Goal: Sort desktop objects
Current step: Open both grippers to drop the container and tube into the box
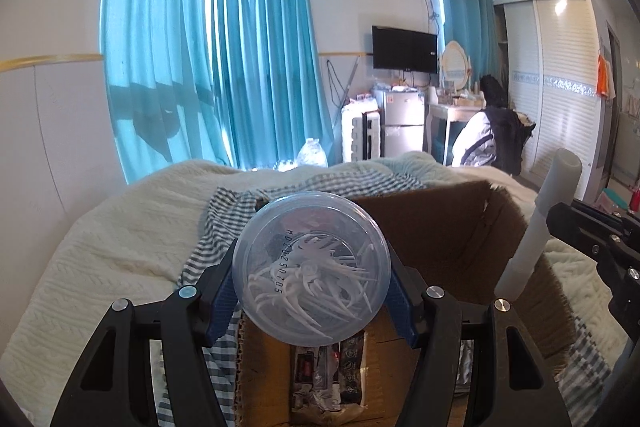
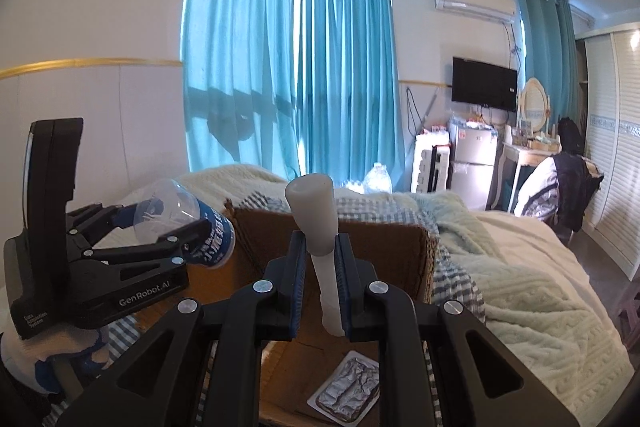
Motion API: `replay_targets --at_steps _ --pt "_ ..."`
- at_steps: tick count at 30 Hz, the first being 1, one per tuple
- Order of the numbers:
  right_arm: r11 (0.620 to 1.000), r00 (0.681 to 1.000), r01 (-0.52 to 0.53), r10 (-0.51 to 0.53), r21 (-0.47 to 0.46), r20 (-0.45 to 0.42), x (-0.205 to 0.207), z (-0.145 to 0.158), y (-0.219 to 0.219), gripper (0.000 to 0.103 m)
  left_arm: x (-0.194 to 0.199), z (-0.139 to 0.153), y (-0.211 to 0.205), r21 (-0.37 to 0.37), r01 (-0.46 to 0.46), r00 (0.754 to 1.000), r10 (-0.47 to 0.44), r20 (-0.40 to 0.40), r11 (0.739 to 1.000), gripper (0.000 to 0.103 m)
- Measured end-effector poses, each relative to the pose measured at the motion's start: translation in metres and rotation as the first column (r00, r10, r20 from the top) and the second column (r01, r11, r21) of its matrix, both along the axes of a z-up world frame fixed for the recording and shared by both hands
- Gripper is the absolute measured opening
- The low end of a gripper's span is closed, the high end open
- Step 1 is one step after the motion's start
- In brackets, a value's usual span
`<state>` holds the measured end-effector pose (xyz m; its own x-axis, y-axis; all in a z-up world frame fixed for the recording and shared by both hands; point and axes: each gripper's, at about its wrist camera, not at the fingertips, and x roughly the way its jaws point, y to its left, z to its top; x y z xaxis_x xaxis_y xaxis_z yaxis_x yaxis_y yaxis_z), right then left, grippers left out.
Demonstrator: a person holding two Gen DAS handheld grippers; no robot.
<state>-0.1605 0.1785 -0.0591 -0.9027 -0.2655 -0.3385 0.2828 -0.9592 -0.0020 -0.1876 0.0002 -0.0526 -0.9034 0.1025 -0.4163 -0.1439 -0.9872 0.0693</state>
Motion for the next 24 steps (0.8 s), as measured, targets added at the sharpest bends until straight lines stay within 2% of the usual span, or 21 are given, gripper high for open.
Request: replay_targets --at_steps 6,9,12,13,15,20,24 --pt "1.0 0.996 0.009 -0.008 -0.001 0.085 -0.029 -0.028 0.005 0.014 -0.023 -0.024 0.002 -0.022 0.01 0.998 -0.008 0.062 1.0 0.065" --pt "1.0 0.993 0.015 -0.016 0.011 0.121 -0.04 -0.04 0.005 0.018 -0.028 -0.031 0.003 -0.033 0.011 0.997 -0.009 0.076 0.999 0.067" --pt "1.0 0.99 0.015 -0.014 -0.002 0.139 -0.045 -0.048 0.006 0.019 -0.026 -0.03 0.002 -0.046 0.001 0.999 0.001 0.051 0.999 0.078" --pt "1.0 0.99 0.017 -0.015 -0.008 0.142 -0.045 -0.049 0.008 0.021 -0.024 -0.028 0.002 -0.05 0.001 0.999 0.002 0.045 0.999 0.078" --pt "1.0 0.99 0.027 -0.026 -0.008 0.136 -0.044 -0.047 0.008 0.025 -0.02 -0.024 0.002 -0.048 0.001 0.999 0.001 0.037 0.999 0.078" --pt "0.999 0.995 0.034 -0.033 -0.008 0.099 -0.029 -0.032 0.009 0.026 -0.008 -0.008 0.003 -0.045 0.001 1.0 0.0 0.008 0.999 0.079" --pt "0.999 0.997 0.044 -0.044 -0.002 0.065 -0.01 -0.016 0.009 0.029 0.006 0.012 0.001 -0.041 -0.004 1.0 0.003 -0.027 0.999 0.083"
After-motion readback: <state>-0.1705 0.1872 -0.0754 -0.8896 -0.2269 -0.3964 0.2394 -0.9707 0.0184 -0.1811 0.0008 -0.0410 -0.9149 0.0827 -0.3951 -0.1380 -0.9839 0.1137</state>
